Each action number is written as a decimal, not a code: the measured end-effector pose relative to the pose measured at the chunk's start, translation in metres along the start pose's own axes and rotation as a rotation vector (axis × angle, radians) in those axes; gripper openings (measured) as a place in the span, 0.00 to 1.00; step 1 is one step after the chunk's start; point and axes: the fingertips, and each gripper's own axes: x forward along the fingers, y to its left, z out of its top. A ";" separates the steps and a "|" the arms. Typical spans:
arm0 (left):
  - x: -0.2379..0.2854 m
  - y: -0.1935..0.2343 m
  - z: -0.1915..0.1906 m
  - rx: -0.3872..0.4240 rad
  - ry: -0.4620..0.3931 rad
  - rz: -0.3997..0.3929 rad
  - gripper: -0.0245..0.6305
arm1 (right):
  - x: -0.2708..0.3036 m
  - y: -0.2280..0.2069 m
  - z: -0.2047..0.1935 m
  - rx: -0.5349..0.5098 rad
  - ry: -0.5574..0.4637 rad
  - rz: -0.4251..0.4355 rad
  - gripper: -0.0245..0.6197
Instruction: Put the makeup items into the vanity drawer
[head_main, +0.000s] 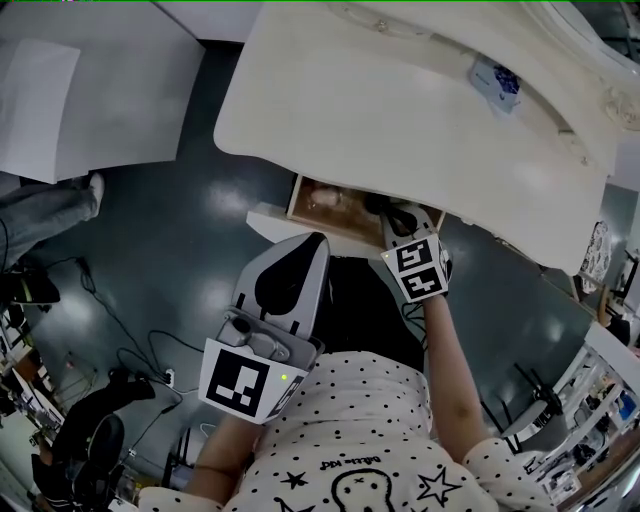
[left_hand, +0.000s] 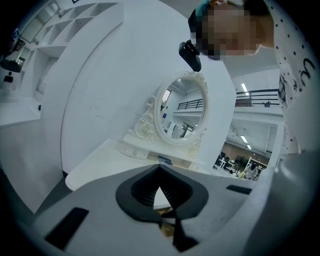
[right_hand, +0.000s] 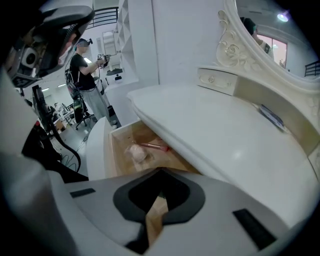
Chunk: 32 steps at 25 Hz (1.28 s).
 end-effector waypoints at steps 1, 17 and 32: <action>0.000 0.000 0.002 0.002 -0.005 0.001 0.03 | -0.004 0.001 0.003 -0.001 -0.010 0.000 0.05; 0.000 -0.028 0.047 0.128 -0.079 -0.092 0.03 | -0.113 -0.003 0.076 0.101 -0.296 -0.095 0.05; -0.006 -0.048 0.086 0.194 -0.152 -0.149 0.03 | -0.213 -0.021 0.139 0.191 -0.555 -0.230 0.05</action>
